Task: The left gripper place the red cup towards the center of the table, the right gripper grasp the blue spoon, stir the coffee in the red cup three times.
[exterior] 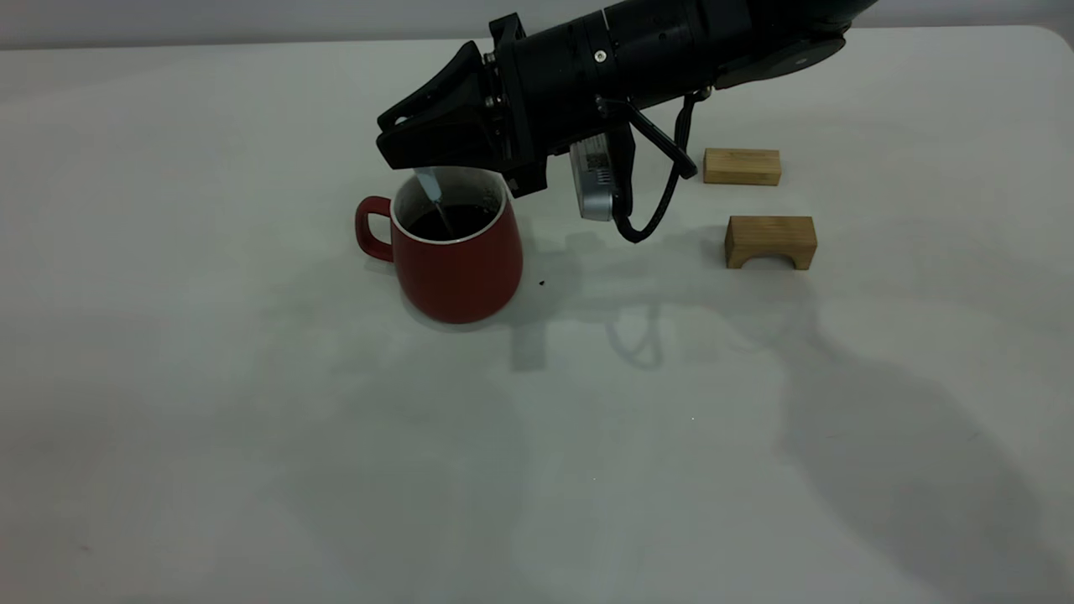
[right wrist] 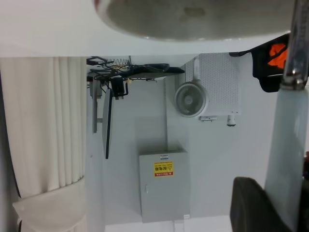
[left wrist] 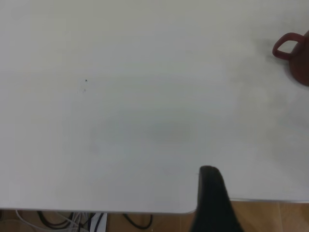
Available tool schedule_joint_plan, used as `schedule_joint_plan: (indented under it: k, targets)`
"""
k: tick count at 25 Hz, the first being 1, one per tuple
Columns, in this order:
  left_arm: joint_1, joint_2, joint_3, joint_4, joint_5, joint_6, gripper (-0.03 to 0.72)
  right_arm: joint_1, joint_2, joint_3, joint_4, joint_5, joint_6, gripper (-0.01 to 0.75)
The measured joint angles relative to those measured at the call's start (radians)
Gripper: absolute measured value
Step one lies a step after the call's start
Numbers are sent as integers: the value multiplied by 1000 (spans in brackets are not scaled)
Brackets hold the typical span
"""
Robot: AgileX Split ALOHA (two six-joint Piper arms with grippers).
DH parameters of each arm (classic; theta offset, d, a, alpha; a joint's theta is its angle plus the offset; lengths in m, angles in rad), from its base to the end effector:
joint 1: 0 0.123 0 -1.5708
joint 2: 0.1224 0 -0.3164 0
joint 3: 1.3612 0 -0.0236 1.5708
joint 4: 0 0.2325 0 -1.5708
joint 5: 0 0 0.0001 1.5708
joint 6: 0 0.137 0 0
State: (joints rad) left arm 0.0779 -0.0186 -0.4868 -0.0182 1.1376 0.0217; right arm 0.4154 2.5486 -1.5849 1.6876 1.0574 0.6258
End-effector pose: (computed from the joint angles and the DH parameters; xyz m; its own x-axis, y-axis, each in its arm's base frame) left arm -0.0177 -0.0037 0.2341 -0.5176 -0.0263 -0.8552 -0.0565 0.9984 0.0035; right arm 0.4120 0.3113 0.0601 -0.1036 0.3118 0.9445 0.9946 0.0232 0.1015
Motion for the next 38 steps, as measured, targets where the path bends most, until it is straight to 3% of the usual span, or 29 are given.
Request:
schedule_joint_plan:
  k: [4,9,12,17,24,30,38]
  targets:
    - [0,0,0,0,0,0,560,-3,0,0,-12,7,-66,202]
    - [0,0,0,0,0,0,560,-3,-15,0,-90,7,-231,395]
    - [0,0,0,0,0,0,560,-3,-67,2,-220,-33,-262,460]
    - [0,0,0,0,0,-1,560,-3,-247,2,-594,-95,-269,474]
    - [0,0,0,0,0,-1,560,25,-544,6,-1154,-35,-270,474]
    - [0,0,0,0,0,-1,560,34,-753,10,-1420,145,-341,474]
    - [0,0,0,0,0,-1,560,34,-988,24,-1615,173,-440,474]
